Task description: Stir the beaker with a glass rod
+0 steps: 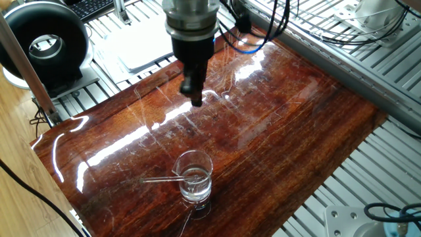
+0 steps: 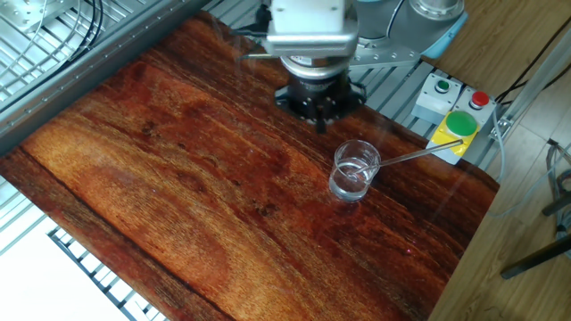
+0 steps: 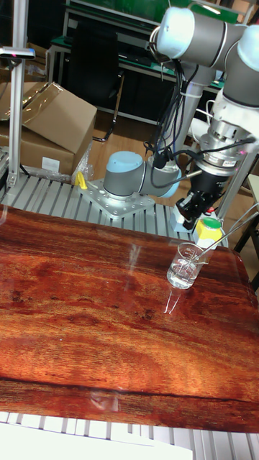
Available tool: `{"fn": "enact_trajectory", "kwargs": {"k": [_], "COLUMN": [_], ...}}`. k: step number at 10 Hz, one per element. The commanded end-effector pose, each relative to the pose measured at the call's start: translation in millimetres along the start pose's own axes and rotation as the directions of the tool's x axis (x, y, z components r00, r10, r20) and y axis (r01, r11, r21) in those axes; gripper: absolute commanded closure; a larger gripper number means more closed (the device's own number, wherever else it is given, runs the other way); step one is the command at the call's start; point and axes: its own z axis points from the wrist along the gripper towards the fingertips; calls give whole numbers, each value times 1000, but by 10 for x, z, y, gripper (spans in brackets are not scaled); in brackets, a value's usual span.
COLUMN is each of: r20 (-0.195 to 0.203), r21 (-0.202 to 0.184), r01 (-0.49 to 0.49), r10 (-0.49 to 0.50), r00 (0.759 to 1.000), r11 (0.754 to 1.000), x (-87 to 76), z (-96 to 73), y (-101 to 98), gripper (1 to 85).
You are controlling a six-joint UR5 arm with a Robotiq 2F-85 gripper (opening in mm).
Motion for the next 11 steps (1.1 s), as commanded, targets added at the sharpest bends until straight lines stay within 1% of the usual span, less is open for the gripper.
{"fn": "enact_trajectory", "kwargs": {"k": [1,2,3,4,6,7,8,9,10,11], "r20": [-31,-6,-5,-29,-16,-21,-49,-83,-101,-93], "r21": [78,64,74,121,108,107,108,92,89,81], "r01": [326,378,424,453,493,523,545,552,567,595], "r10": [-324,-378,-424,-454,-494,-524,-543,-546,-559,-588], "r00": [945,926,905,891,869,851,838,833,823,804], "r11": [942,924,903,883,863,845,831,829,819,800], "x": [33,-26,-46,-54,-80,-77,-24,70,99,71], "z": [-53,-49,-51,-64,-59,-59,-62,-87,-115,-111], "y": [-235,-178,-197,-332,-281,-285,-323,-259,-131,6], "gripper": [847,847,847,847,847,847,847,840,837,777]}}
